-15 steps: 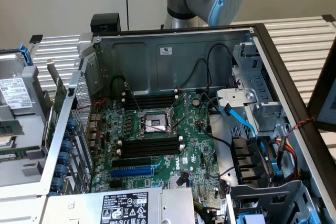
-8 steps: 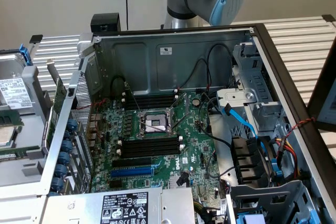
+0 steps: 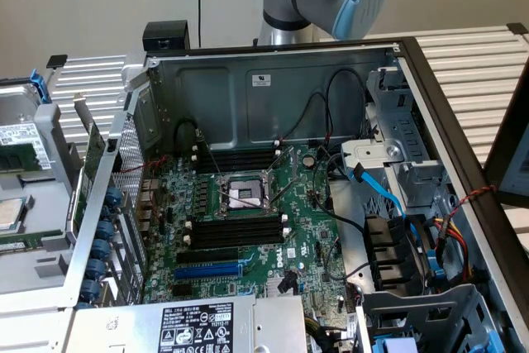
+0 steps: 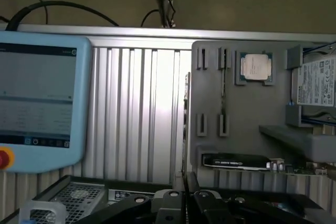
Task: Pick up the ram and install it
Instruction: 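Pick up the ram and move it above insertion slot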
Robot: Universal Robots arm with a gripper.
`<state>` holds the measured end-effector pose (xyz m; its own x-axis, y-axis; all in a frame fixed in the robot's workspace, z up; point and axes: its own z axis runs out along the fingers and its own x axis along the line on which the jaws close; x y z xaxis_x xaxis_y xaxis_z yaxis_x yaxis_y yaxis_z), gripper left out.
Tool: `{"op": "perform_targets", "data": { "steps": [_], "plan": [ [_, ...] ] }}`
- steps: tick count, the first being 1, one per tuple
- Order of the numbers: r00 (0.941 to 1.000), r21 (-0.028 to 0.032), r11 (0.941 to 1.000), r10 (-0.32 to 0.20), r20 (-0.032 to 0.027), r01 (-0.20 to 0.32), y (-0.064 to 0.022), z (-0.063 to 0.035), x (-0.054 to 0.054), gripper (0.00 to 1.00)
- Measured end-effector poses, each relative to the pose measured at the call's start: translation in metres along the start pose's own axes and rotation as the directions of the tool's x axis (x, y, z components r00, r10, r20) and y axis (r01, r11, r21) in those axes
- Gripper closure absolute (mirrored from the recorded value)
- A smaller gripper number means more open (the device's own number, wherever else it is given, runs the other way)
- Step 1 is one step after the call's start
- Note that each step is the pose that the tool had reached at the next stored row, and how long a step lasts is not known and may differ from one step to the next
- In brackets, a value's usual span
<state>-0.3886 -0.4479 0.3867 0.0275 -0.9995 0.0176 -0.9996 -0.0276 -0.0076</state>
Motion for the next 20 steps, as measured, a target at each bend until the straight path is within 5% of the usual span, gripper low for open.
{"op": "perform_targets", "data": {
  "steps": [6, 20],
  "plan": [
    [1.0000, -0.0063, 1.0000, -0.001, 0.0002, 0.001, -0.0234, -0.0143, 0.003, 0.87],
    [1.0000, -0.0114, 0.9999, -0.006, 0.0004, 0.006, -0.0837, -0.0181, 0.007, 0.87]
  ]
}}
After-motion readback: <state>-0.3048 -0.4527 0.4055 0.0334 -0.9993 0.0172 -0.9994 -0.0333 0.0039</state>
